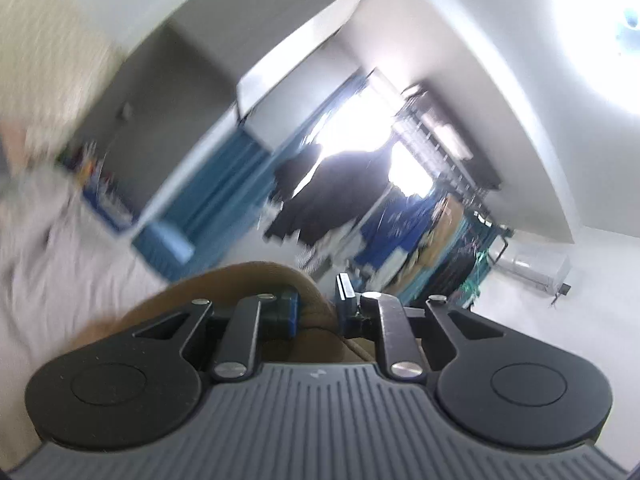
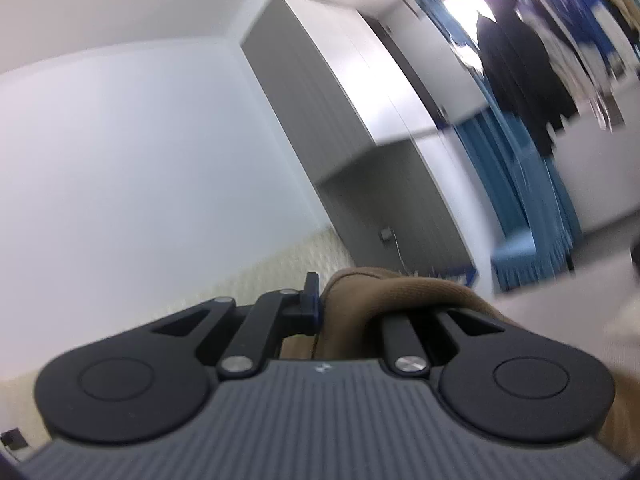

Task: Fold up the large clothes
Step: 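Lift the hoodie with the left gripper while the right gripper holds and lifts it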

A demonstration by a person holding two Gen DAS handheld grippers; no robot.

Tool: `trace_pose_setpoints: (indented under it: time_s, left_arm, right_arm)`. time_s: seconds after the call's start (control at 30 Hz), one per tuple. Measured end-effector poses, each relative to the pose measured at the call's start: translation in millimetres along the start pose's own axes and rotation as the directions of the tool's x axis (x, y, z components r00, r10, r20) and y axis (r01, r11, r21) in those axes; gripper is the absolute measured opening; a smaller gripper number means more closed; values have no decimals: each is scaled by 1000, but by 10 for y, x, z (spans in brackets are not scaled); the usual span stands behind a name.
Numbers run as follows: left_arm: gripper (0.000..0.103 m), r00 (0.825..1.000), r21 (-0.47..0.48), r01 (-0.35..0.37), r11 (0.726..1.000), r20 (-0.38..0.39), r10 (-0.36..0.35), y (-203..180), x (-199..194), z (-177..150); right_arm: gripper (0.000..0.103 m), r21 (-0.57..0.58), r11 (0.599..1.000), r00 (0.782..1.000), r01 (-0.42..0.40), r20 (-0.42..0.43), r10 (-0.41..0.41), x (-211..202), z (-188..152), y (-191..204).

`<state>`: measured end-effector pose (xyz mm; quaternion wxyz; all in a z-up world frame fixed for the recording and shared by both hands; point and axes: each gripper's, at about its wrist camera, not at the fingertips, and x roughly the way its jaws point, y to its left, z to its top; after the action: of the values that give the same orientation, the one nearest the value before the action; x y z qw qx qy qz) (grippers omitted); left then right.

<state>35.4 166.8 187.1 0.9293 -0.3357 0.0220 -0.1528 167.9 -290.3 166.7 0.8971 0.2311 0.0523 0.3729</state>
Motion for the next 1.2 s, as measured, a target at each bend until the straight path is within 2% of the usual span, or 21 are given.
trace_pose_setpoints:
  time_s: [0.13, 0.23, 0.3, 0.43, 0.53, 0.67, 0.77, 0.83, 0.93, 1.0, 1.03, 1.07, 1.13, 1.2]
  left_arm:
    - [21, 999, 53, -12, 999, 45, 10, -635, -112, 699]
    - [21, 996, 81, -29, 996, 88, 22, -1111, -231, 1196]
    - [21, 993, 139, -51, 989, 116, 35, -1411, -268, 1432]
    - [21, 988, 211, -106, 972, 129, 80, -1714, -152, 1632]
    - [21, 986, 215, -160, 963, 75, 147, -1585, 144, 1606]
    - [21, 971, 207, -231, 951, -19, 240, -992, 771, 1285]
    - [21, 967, 193, -241, 951, -34, 252, -396, 1309, 1066]
    - [21, 963, 155, -242, 958, -83, 257, -36, 1739, 989]
    - [21, 930, 188, -307, 933, -150, 337, 543, 2516, 718]
    - [20, 905, 232, -344, 910, -178, 387, 946, 3051, 524]
    - [15, 894, 237, -359, 903, -191, 405, 1150, 3286, 445]
    - [13, 880, 224, -380, 897, -211, 425, 1432, 3552, 343]
    - [13, 865, 185, -401, 897, -245, 437, 1936, 3965, 110]
    - [13, 842, 195, -421, 886, -280, 462, 2407, 4392, -173]
  right_arm:
    - [13, -140, 990, 999, -22, 45, 28, -24, 678, 511]
    - [13, -265, 964, 996, -18, 78, 40, -60, 1090, 900]
    - [13, -334, 942, 993, 3, 116, 38, -82, 1303, 1073]
    - [13, -305, 952, 990, 35, 142, 9, 59, 1503, 964]
    - [13, -257, 964, 995, 69, 90, -47, 320, 1379, 607]
    - [13, -193, 973, 992, 124, 1, -126, 768, 963, -57]
    - [13, -152, 971, 982, 182, -27, -188, 1141, 712, -603]
    - [13, -116, 966, 970, 231, -47, -238, 1452, 574, -1023]
    - [13, -170, 942, 946, 290, -98, -308, 2072, 277, -1552]
    - [13, -165, 931, 925, 324, -151, -349, 2516, 40, -1999]
    - [13, -153, 929, 917, 336, -170, -360, 2667, -81, -2189]
    - [13, -143, 924, 906, 355, -190, -378, 2858, -259, -2432]
    - [13, -130, 913, 886, 386, -224, -407, 3157, -592, -2861]
    - [13, -137, 899, 865, 416, -247, -438, 3383, -981, -3206]
